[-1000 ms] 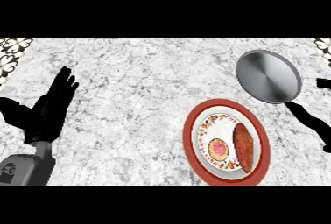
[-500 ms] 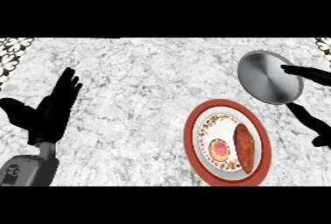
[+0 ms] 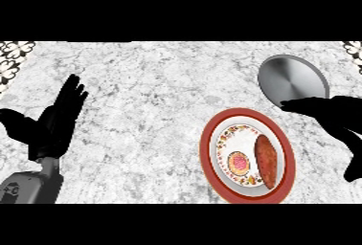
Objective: Pick the sweet potato from the plate and place it in the pan
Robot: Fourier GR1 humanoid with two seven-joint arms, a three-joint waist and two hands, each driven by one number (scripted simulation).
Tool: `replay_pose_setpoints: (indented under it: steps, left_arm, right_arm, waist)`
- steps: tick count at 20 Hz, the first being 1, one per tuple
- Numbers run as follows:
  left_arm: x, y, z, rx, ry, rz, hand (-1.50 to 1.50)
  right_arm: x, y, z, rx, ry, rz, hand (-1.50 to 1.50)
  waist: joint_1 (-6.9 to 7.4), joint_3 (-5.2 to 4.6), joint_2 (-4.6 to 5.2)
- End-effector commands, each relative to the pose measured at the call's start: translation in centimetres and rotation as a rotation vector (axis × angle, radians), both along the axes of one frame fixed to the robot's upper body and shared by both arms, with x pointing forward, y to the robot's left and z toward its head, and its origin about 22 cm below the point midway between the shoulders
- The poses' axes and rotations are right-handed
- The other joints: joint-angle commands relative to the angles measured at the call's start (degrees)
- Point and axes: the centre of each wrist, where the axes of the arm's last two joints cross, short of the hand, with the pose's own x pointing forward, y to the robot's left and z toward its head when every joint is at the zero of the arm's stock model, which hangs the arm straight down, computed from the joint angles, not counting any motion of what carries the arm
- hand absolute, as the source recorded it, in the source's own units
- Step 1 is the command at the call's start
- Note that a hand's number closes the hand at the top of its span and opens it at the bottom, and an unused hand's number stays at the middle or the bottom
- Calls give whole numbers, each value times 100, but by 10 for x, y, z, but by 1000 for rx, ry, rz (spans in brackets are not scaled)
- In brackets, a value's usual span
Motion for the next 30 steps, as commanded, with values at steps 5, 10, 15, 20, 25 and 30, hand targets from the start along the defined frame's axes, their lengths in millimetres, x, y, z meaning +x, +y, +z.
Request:
replay_pose_setpoints:
  steps: [5,10,15,20,25,30]
  left_arm:
    - [11,7,2,-19,6,-7,0]
    - [0,28,-16,1,17,0,0]
    - [-3,13,-7,1,17,-6,0]
    - [1,15,-7,-19,5,9,0]
    - [1,18,-7,3,6,9,0]
    - [-19,8,-2,9,-15,-10,0]
  right_arm:
    - [-17,42,-3,-170,-69,81,-150]
    - [-30,49,19,-252,-140,51,-150]
    - [-48,67,-12,-192,-149,37,-150]
    - [-42,79,7,-239,-127,38,-150]
    - [-39,90,-6,-286,-132,-4,-150]
    - [-24,89,-47,-304,-114,-18,-150]
  waist:
    - [-42,2,0]
    - [-43,0,-2]
    - [-41,3,-1]
    - [-33,1,3]
    - [-28,2,2]
    - [8,5,1]
